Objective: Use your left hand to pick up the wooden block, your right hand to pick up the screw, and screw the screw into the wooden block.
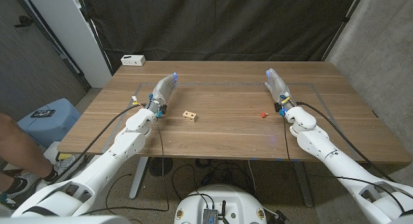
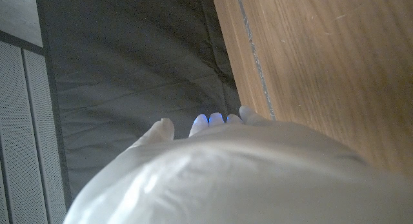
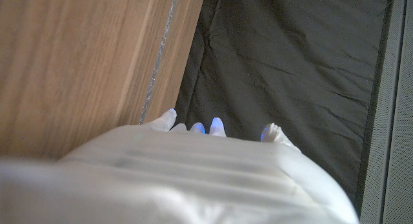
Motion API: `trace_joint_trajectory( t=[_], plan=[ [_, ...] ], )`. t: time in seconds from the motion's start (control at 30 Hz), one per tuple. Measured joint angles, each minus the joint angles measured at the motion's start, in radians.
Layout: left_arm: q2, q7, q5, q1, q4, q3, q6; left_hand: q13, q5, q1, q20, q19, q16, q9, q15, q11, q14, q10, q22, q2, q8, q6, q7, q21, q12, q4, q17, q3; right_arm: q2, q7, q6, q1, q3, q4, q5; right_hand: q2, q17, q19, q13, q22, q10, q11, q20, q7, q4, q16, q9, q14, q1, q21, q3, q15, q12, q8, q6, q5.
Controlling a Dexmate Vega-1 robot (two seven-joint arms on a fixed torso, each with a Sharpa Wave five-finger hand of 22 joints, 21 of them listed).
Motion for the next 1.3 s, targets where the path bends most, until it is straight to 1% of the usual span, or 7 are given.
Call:
trace_joint_trajectory(
  t=[0.13,0.33,0.7,0.73,0.83,1.13,1.3],
  plan=[
    [0.005,-0.008,0.000,0.000,-0.003,0.000,-0.003,0.000,0.000,0.006,0.004,0.004,0.000,0.000,0.004,-0.013,0.004,0.013,0.000,0.001,0.000,0.009,-0.009,0.000,0.000,-0.007,0.000,0.003,0.001,-0.006,0.000,-0.001,-0.003,-0.007,-0.004,0.000,0.000,0.000,0.000,0.000,0.000,0.000,0.000,0.000,0.000,0.000,0.000,0.000,0.000,0.000,0.000,0.000,0.000,0.000,0.000,0.000],
    [0.031,-0.002,0.018,0.000,-0.035,0.004,0.013,0.000,0.000,0.016,0.007,0.007,0.000,0.000,0.004,-0.020,0.012,0.027,-0.002,0.003,0.004,0.022,-0.022,0.000,0.008,-0.025,0.000,0.005,0.003,-0.012,-0.004,-0.001,-0.009,-0.010,-0.013,-0.003,-0.003,0.000,0.000,0.000,0.000,0.000,0.000,0.000,0.000,0.000,0.000,0.000,-0.003,0.000,0.000,0.000,0.000,0.000,0.000,0.000],
    [0.092,0.010,0.047,0.013,-0.113,0.006,0.038,-0.003,0.000,0.029,0.004,0.011,0.000,0.000,0.004,-0.031,0.012,0.037,-0.003,0.005,0.004,0.032,-0.025,0.000,0.008,-0.046,0.000,0.009,0.013,-0.017,-0.003,0.013,-0.017,0.010,-0.029,-0.003,-0.003,0.000,0.000,0.000,0.000,0.000,0.000,0.000,-0.004,0.000,0.000,0.000,-0.003,0.004,0.004,0.000,0.004,0.000,0.000,0.000],
    [0.099,0.018,0.063,0.015,-0.122,0.006,0.054,-0.003,0.000,0.029,0.004,0.011,0.000,0.000,0.004,-0.031,0.012,0.037,-0.003,0.005,0.004,0.032,-0.025,0.000,0.008,-0.046,0.000,0.009,0.014,-0.019,-0.003,0.019,-0.019,0.013,-0.030,-0.003,-0.003,0.000,0.000,0.000,0.000,0.000,0.000,0.000,-0.004,0.000,0.000,0.000,-0.003,0.004,0.004,0.000,0.004,0.000,0.000,0.000],
    [0.111,0.024,0.074,0.020,-0.139,0.006,0.062,-0.003,0.000,0.032,0.004,0.011,0.000,0.000,0.000,-0.035,0.016,0.041,-0.003,0.003,0.008,0.037,-0.022,0.000,0.008,-0.054,0.000,0.009,0.013,-0.023,-0.004,0.019,-0.019,0.012,-0.033,-0.007,-0.003,0.000,0.000,0.000,0.000,0.000,0.000,0.000,-0.004,0.000,0.000,0.000,0.001,0.004,0.004,0.000,0.004,0.000,0.000,0.000],
    [0.158,0.046,0.114,0.040,-0.206,0.002,0.082,-0.003,0.000,0.040,0.000,0.007,0.000,0.000,-0.004,-0.049,0.014,0.055,-0.003,0.003,0.008,0.047,-0.032,0.000,0.015,-0.071,0.000,0.011,0.004,-0.035,-0.010,0.016,-0.019,-0.009,-0.039,-0.007,-0.003,0.000,0.000,0.000,0.000,0.000,0.000,0.000,-0.004,0.000,0.000,0.000,0.001,0.004,0.004,0.000,0.004,0.000,0.000,0.000],
    [0.188,0.051,0.137,0.050,-0.243,0.000,0.096,-0.003,0.000,0.049,0.001,-0.011,0.000,0.000,0.010,-0.057,0.000,0.063,-0.003,0.001,0.008,0.052,-0.038,0.000,0.015,-0.084,0.000,0.009,0.002,-0.042,-0.011,0.011,-0.017,-0.017,-0.042,-0.007,-0.003,0.000,0.000,0.000,0.000,0.000,0.000,0.000,-0.004,0.000,0.000,0.000,0.001,0.004,0.004,0.000,0.003,0.000,0.000,0.000]
  ],
)
